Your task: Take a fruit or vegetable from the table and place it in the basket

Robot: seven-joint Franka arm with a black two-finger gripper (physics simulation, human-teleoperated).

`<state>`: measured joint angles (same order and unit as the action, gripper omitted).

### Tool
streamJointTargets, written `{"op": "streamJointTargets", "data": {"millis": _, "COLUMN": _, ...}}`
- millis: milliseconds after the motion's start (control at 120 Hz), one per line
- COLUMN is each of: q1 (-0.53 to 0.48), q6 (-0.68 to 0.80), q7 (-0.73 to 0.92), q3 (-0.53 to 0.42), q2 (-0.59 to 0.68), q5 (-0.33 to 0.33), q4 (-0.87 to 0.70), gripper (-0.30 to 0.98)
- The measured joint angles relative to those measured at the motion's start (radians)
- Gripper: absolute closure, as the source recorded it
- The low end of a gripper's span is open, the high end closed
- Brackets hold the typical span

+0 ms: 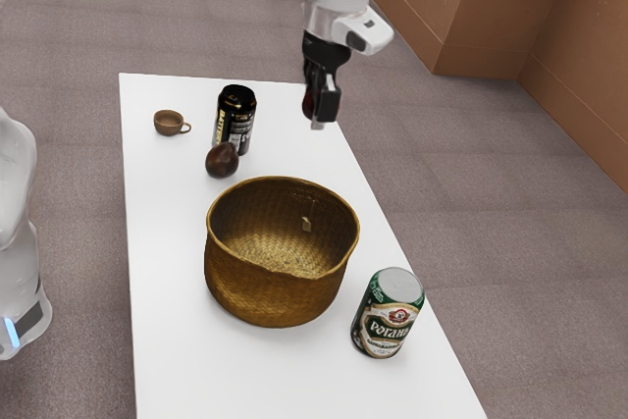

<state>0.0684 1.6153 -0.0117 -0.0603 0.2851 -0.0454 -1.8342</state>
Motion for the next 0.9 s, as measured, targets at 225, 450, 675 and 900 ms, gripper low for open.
{"op": "streamJointTargets", "data": {"millis": 225, "q1": 0.001, "q6": 0.015, "q7": 0.001, "q3": -0.118, "q2": 0.011, "q5": 0.059, "q4": -0.058, "gripper": 0.31}}
{"op": "streamJointTargets", "data": {"millis": 450, "q1": 0.004, "q6": 0.102, "q7": 0.001, "q3": -0.167, "q2": 0.012, "q5": 0.09, "q4": -0.183, "gripper": 0.31}}
{"op": "streamJointTargets", "data": {"millis": 675, "q1": 0.004, "q6": 0.167, "q7": 0.002, "q3": -0.199, "q2": 0.011, "q5": 0.106, "q4": -0.221, "gripper": 0.15}}
{"op": "streamJointTargets", "data": {"millis": 900, "q1": 0.004, "q6": 0.189, "q7": 0.003, "q3": -0.204, "q2": 0.012, "q5": 0.127, "q4": -0.222, "gripper": 0.03}}
